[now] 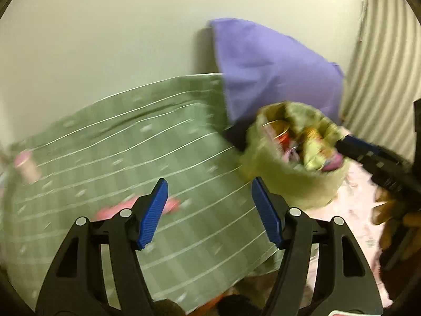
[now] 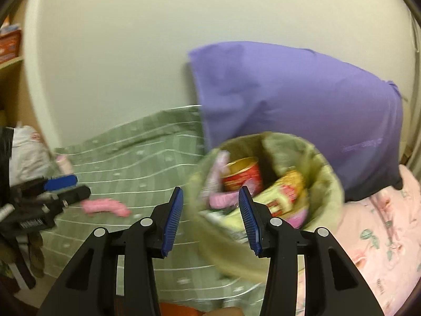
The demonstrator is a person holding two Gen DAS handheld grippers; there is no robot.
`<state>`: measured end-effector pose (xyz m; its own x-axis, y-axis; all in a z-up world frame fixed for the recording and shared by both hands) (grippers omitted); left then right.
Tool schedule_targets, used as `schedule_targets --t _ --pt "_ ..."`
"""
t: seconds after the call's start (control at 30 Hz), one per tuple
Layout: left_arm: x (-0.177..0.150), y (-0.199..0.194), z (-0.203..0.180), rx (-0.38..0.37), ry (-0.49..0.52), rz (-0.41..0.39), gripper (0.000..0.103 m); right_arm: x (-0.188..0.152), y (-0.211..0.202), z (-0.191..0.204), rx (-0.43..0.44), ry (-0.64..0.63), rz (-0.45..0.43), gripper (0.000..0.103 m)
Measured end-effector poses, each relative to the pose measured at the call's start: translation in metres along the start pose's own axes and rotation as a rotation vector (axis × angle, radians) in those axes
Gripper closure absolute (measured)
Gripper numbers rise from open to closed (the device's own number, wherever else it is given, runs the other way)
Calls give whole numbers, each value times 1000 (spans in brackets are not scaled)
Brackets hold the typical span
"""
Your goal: Collect trash
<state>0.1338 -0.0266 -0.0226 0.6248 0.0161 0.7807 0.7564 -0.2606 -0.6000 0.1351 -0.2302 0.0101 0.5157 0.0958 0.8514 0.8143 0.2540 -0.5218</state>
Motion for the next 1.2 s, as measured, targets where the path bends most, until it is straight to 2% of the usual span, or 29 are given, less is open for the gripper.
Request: schedule_targets --t 0.17,0.4,0.77,1.2 --pt "-31 -49 36 141 -61 -17 40 -14 -23 48 71 -5 -28 62" --pt "-52 -98 55 229 -90 -56 40 -38 -39 100 108 -58 -22 61" --pt "-65 -129 65 252 -100 -81 41 -52 -55 133 123 -76 -20 61" --pt "-66 -134 64 258 -90 -85 41 -53 -58 132 123 -69 -26 61"
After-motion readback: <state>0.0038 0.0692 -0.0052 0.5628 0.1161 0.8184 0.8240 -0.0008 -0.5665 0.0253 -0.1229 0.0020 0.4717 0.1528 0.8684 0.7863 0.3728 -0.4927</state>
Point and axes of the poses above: each gripper's, at about its wrist camera, not at the fingertips, and y roughly the way its jaws point, z to its left, x to its top, the point moved 2 cm from there along y, roughly the way its jaws point, and after that the axes turned 2 degrees about -z, right-handed, at the moved point
